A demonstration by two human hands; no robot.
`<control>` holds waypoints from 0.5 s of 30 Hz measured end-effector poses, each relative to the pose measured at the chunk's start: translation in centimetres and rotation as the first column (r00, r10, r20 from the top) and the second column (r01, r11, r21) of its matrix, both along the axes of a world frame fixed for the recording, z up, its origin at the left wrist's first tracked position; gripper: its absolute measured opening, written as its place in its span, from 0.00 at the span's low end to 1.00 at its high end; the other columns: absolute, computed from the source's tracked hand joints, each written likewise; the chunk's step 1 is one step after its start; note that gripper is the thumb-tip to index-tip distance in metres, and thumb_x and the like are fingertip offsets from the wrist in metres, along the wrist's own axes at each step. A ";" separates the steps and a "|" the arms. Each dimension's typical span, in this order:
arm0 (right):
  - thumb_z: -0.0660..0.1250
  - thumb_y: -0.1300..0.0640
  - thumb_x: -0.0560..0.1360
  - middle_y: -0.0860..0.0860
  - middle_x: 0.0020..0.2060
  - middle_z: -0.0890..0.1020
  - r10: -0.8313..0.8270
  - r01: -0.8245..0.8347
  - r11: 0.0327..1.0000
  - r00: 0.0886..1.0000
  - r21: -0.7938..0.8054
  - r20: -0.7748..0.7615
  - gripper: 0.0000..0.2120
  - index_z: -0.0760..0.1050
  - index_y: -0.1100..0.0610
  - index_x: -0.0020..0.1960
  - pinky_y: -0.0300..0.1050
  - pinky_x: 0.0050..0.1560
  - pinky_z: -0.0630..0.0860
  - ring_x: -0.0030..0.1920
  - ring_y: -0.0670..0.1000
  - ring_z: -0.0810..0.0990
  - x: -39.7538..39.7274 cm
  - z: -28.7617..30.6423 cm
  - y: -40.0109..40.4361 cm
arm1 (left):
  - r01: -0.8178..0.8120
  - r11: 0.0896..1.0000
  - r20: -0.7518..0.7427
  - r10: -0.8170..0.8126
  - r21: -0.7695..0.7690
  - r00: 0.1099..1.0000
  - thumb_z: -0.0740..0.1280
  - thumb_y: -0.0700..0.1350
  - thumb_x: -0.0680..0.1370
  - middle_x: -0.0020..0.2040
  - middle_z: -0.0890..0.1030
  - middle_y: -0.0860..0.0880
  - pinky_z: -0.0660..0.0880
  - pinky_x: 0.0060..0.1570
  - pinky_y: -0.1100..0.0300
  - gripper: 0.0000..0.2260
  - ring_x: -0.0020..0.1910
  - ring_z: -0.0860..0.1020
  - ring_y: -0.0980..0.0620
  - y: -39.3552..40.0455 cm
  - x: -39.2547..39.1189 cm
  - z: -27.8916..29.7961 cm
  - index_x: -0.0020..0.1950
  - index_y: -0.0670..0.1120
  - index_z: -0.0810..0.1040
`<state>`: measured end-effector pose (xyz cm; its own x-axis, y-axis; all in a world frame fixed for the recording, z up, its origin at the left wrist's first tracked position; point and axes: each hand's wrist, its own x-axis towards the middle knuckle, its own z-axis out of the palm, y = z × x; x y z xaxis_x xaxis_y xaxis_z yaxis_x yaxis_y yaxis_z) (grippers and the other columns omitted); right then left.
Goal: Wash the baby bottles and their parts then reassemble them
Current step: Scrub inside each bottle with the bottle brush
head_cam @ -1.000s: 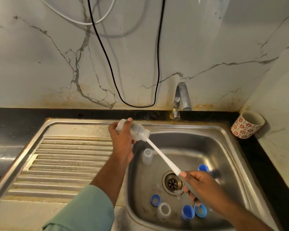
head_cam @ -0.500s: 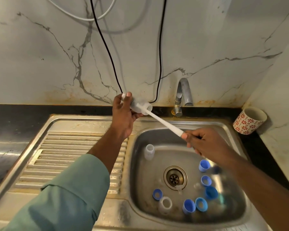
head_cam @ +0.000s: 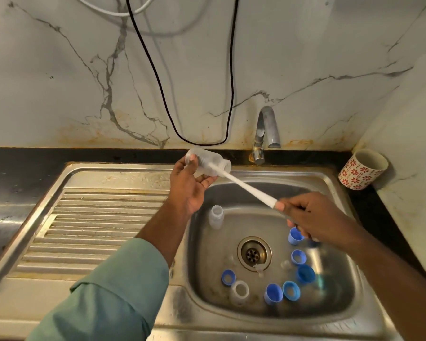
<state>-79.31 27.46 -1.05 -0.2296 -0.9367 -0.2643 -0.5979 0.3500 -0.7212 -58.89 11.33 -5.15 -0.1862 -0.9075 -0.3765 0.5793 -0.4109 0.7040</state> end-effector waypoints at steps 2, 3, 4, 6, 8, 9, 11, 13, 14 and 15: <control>0.66 0.49 0.78 0.50 0.22 0.76 0.008 -0.017 0.996 0.995 0.092 0.098 0.17 0.78 0.56 0.35 0.40 0.26 0.67 0.22 0.48 0.70 -1.3 0.6 0.7 | 0.032 0.999 0.048 -0.032 0.006 0.998 0.67 0.42 0.80 0.66 0.75 0.39 0.81 0.49 0.40 0.16 0.59 0.78 0.35 -0.1 0.6 -0.3 0.67 0.43 0.72; 0.66 0.48 0.78 0.50 0.24 0.77 0.029 -0.032 0.996 0.999 0.085 0.039 0.16 0.79 0.55 0.36 0.41 0.27 0.68 0.23 0.49 0.71 -2.1 0.8 0.6 | 0.043 0.999 0.071 -0.043 0.002 0.997 0.67 0.42 0.79 0.66 0.75 0.39 0.81 0.50 0.40 0.18 0.59 0.79 0.35 0.1 0.7 -0.4 0.68 0.43 0.71; 0.66 0.48 0.78 0.51 0.27 0.79 0.050 -0.046 0.997 0.995 0.056 -0.080 0.14 0.81 0.54 0.39 0.42 0.29 0.69 0.26 0.52 0.74 -2.6 1.0 0.4 | 0.051 0.999 0.085 -0.050 -0.004 0.995 0.68 0.42 0.79 0.66 0.74 0.39 0.81 0.51 0.39 0.19 0.59 0.79 0.35 0.4 0.6 -0.6 0.69 0.43 0.71; 0.64 0.47 0.79 0.53 0.32 0.82 0.054 -0.062 0.998 0.958 -0.019 -0.283 0.12 0.83 0.51 0.46 0.42 0.32 0.72 0.31 0.53 0.79 -2.6 0.7 0.1 | 0.050 0.999 0.083 -0.050 0.009 0.995 0.68 0.41 0.79 0.65 0.74 0.40 0.80 0.52 0.39 0.20 0.60 0.78 0.35 1.1 0.1 -0.7 0.70 0.44 0.70; 0.65 0.47 0.78 0.53 0.30 0.80 0.092 -0.102 0.994 0.962 -0.024 -0.256 0.12 0.82 0.51 0.43 0.39 0.29 0.70 0.27 0.49 0.75 -1.7 0.2 0.2 | 0.014 0.999 0.073 -0.017 0.034 0.997 0.67 0.41 0.80 0.64 0.75 0.41 0.81 0.50 0.40 0.19 0.59 0.78 0.35 1.1 -0.1 -0.5 0.70 0.45 0.70; 0.66 0.47 0.78 0.53 0.29 0.80 0.099 -0.098 0.995 0.981 0.013 -0.166 0.12 0.81 0.50 0.41 0.39 0.27 0.69 0.25 0.48 0.73 -1.4 0.2 0.5 | 0.001 0.999 0.079 -0.005 0.041 0.997 0.67 0.40 0.80 0.64 0.75 0.41 0.81 0.49 0.40 0.18 0.58 0.79 0.36 0.9 0.0 -0.5 0.69 0.45 0.70; 0.67 0.48 0.78 0.52 0.28 0.79 0.075 -0.072 0.995 0.996 0.067 -0.049 0.12 0.80 0.48 0.37 0.43 0.29 0.70 0.26 0.49 0.74 -2.0 0.4 0.7 | 0.002 1.000 0.104 -0.006 0.030 0.995 0.67 0.41 0.80 0.64 0.75 0.41 0.82 0.48 0.40 0.18 0.58 0.79 0.36 0.7 0.5 -0.7 0.69 0.45 0.71; 0.66 0.46 0.78 0.52 0.29 0.80 0.061 -0.059 0.998 0.982 0.015 -0.176 0.11 0.79 0.46 0.37 0.45 0.32 0.72 0.30 0.51 0.77 -2.6 0.8 0.6 | 0.006 0.999 0.106 -0.010 0.037 0.994 0.67 0.41 0.79 0.65 0.74 0.41 0.82 0.48 0.41 0.19 0.59 0.78 0.35 1.0 0.6 -0.9 0.70 0.44 0.70; 0.66 0.46 0.78 0.52 0.30 0.81 0.047 -0.052 0.999 0.977 -0.016 -0.208 0.10 0.80 0.46 0.39 0.45 0.32 0.72 0.30 0.51 0.77 -2.5 0.8 0.5 | 0.012 0.999 0.102 -0.017 0.044 0.995 0.67 0.41 0.79 0.65 0.74 0.40 0.82 0.48 0.41 0.19 0.59 0.78 0.35 1.2 0.5 -0.9 0.70 0.44 0.70; 0.66 0.46 0.78 0.53 0.30 0.81 0.059 -0.064 0.998 0.981 -0.017 -0.184 0.11 0.80 0.47 0.39 0.43 0.30 0.72 0.28 0.49 0.76 -2.2 0.8 0.5 | 0.020 0.999 0.099 -0.024 0.048 0.995 0.67 0.41 0.80 0.65 0.74 0.40 0.82 0.48 0.41 0.19 0.59 0.79 0.35 1.4 0.3 -0.9 0.70 0.44 0.70</control>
